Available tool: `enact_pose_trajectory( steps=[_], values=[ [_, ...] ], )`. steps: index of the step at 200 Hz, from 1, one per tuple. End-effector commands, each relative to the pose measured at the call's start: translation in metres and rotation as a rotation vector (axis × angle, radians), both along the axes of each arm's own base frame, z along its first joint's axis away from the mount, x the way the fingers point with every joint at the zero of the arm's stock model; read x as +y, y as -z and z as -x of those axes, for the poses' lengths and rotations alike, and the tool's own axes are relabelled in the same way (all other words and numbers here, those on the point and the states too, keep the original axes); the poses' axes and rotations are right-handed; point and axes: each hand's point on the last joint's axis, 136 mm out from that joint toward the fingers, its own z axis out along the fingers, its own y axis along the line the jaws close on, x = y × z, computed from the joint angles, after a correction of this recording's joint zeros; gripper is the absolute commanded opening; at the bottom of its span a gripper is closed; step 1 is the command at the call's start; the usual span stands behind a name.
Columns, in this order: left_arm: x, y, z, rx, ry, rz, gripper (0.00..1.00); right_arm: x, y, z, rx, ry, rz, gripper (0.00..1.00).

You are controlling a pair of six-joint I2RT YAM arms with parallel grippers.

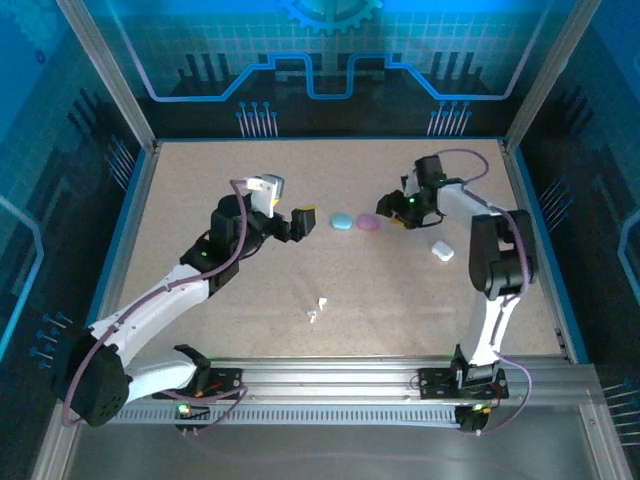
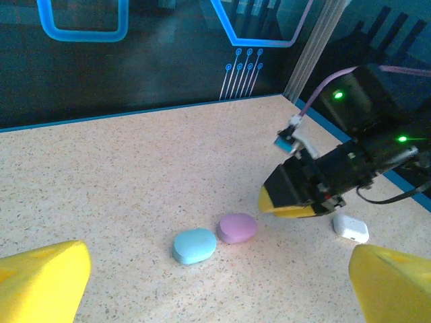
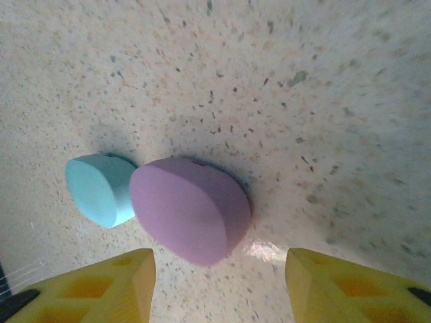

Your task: Insert wireless bluetooth earbuds into charging case

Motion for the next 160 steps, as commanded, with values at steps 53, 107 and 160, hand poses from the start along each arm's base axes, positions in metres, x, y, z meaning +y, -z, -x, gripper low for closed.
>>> enact_pose_trajectory(
  steps=[53, 107, 160],
  values=[
    [-0.004, -0.013, -0.002, -0.003, 0.033, 0.026, 0.99, -0.143, 0.013, 0.044, 0.072, 0.288, 0.117, 0.57],
    [-0.012, -0.012, 0.0, 0.007, 0.077, 0.035, 0.99, -0.148, 0.037, 0.048, 0.146, 0.236, 0.068, 0.57],
    [-0.014, -0.012, 0.0, 0.011, 0.087, 0.035, 0.99, -0.137, 0.045, 0.056, 0.186, 0.207, 0.05, 0.57]
  ],
)
